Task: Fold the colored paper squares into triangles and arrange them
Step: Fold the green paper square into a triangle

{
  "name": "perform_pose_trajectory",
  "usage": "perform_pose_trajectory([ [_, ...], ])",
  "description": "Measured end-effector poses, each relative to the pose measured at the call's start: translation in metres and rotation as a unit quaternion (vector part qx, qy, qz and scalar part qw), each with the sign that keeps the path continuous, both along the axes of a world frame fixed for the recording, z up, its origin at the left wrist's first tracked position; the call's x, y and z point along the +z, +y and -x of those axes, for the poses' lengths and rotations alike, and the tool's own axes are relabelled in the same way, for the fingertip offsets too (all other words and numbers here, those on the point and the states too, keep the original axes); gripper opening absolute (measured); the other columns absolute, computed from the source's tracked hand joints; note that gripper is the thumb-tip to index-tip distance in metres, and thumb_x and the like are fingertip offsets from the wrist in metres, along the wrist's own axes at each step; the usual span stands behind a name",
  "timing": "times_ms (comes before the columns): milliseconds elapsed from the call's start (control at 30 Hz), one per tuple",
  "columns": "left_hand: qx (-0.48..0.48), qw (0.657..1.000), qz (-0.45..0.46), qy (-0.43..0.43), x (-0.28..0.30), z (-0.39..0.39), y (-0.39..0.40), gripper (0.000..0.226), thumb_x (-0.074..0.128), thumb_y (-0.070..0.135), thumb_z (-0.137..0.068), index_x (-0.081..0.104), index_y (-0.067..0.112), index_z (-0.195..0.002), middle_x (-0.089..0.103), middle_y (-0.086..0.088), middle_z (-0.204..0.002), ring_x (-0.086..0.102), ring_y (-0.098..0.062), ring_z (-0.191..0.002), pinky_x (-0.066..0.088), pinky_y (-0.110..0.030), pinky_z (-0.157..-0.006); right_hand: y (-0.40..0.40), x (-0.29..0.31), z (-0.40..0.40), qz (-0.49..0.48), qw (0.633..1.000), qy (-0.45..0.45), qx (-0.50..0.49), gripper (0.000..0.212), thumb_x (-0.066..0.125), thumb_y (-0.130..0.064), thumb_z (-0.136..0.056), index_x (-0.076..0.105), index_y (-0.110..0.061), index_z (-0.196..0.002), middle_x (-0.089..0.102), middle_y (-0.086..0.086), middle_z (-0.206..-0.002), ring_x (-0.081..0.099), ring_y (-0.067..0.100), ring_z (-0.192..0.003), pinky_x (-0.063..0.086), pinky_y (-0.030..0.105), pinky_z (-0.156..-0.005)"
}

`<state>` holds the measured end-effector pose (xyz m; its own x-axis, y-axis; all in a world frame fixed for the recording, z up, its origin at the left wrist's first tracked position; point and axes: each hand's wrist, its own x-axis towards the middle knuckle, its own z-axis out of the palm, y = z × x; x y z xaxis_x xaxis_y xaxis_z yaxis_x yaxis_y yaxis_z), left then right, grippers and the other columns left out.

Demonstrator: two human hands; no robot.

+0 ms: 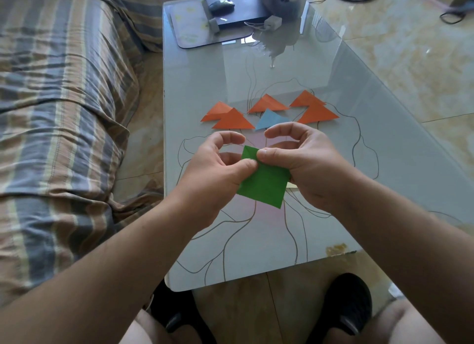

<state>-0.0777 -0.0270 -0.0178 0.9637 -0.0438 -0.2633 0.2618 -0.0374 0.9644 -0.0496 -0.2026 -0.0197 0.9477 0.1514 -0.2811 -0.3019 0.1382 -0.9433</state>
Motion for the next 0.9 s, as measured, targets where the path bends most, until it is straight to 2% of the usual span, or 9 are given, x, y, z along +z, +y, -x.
perform_pose_trajectory([
  [67,0.001,1.000,-0.006,-0.007,-0.002,-0.002,0.000,0.033,0.075,0.011,-0.088,0.061,0.030,-0.112,0.078,-0.007,-0.092,0.077,-0.030,-0.092,0.059,-0.054,-0.093,-0.001,0.000,0.000,0.006,1.000,-0.005,0.005,0.033,0.085,-0.001,-0.079,0.071,-0.016,-0.104,0.074,0.012,-0.085,0.074,0.027,-0.075,0.059,0.036,-0.067],
  [167,0.034,0.999,0.024,-0.008,-0.005,-0.004,0.003,0.034,0.073,0.021,-0.077,0.064,0.027,-0.110,0.076,-0.006,-0.090,0.071,-0.025,-0.086,0.056,-0.044,-0.083,-0.001,-0.001,0.000,0.014,1.000,-0.014,0.014,0.033,0.086,-0.002,-0.079,0.071,-0.016,-0.105,0.074,0.012,-0.086,0.074,0.027,-0.078,0.059,0.036,-0.069],
  [333,0.042,0.998,0.054,-0.015,-0.008,-0.007,0.005,0.029,0.074,0.008,-0.090,0.062,0.023,-0.112,0.074,-0.013,-0.092,0.071,-0.025,-0.085,0.055,-0.040,-0.082,0.000,-0.001,0.000,0.017,0.999,-0.022,0.017,0.033,0.085,0.000,-0.079,0.071,-0.016,-0.105,0.074,0.012,-0.086,0.073,0.027,-0.078,0.059,0.040,-0.075],
  [433,0.039,0.998,0.055,-0.014,-0.007,-0.008,0.004,0.031,0.075,0.015,-0.086,0.062,0.023,-0.113,0.074,-0.011,-0.090,0.071,-0.023,-0.084,0.056,-0.040,-0.081,-0.001,-0.001,-0.001,0.012,1.000,-0.024,0.017,0.033,0.084,0.001,-0.079,0.071,-0.015,-0.104,0.073,0.012,-0.085,0.073,0.027,-0.078,0.060,0.040,-0.074],
  [567,0.046,0.997,0.059,-0.021,-0.005,-0.007,0.006,0.024,0.070,0.009,-0.097,0.060,0.020,-0.116,0.073,-0.006,-0.089,0.071,-0.022,-0.087,0.058,-0.037,-0.085,-0.001,-0.002,-0.001,0.020,0.999,-0.023,0.025,0.031,0.084,0.001,-0.080,0.071,-0.015,-0.103,0.073,0.010,-0.083,0.074,0.026,-0.077,0.058,0.037,-0.069],
  [667,0.024,0.999,0.037,-0.031,-0.004,-0.008,0.008,0.027,0.071,0.009,-0.096,0.060,0.024,-0.115,0.074,-0.003,-0.087,0.071,-0.024,-0.089,0.059,-0.042,-0.090,-0.003,-0.002,-0.001,0.057,0.997,-0.016,0.051,0.027,0.083,-0.003,-0.083,0.072,-0.019,-0.101,0.073,0.009,-0.085,0.074,0.026,-0.080,0.057,0.037,-0.069],
  [800,-0.035,0.996,-0.038,-0.073,0.001,-0.003,0.007,0.035,0.071,0.006,-0.095,0.058,0.029,-0.119,0.076,-0.008,-0.092,0.072,-0.029,-0.087,0.059,-0.050,-0.088,-0.002,-0.003,0.003,0.171,0.975,-0.059,0.130,0.024,0.075,-0.005,-0.084,0.073,-0.023,-0.100,0.074,0.009,-0.080,0.072,0.019,-0.074,0.058,0.040,-0.071],
  [900,0.007,0.997,-0.023,-0.069,0.002,-0.003,0.005,0.032,0.067,0.014,-0.099,0.056,0.032,-0.124,0.074,-0.007,-0.101,0.074,-0.029,-0.094,0.063,-0.047,-0.085,-0.002,-0.002,0.003,0.183,0.971,-0.056,0.142,0.030,0.075,-0.005,-0.086,0.071,-0.026,-0.107,0.073,0.004,-0.076,0.070,0.017,-0.073,0.058,0.042,-0.073],
])
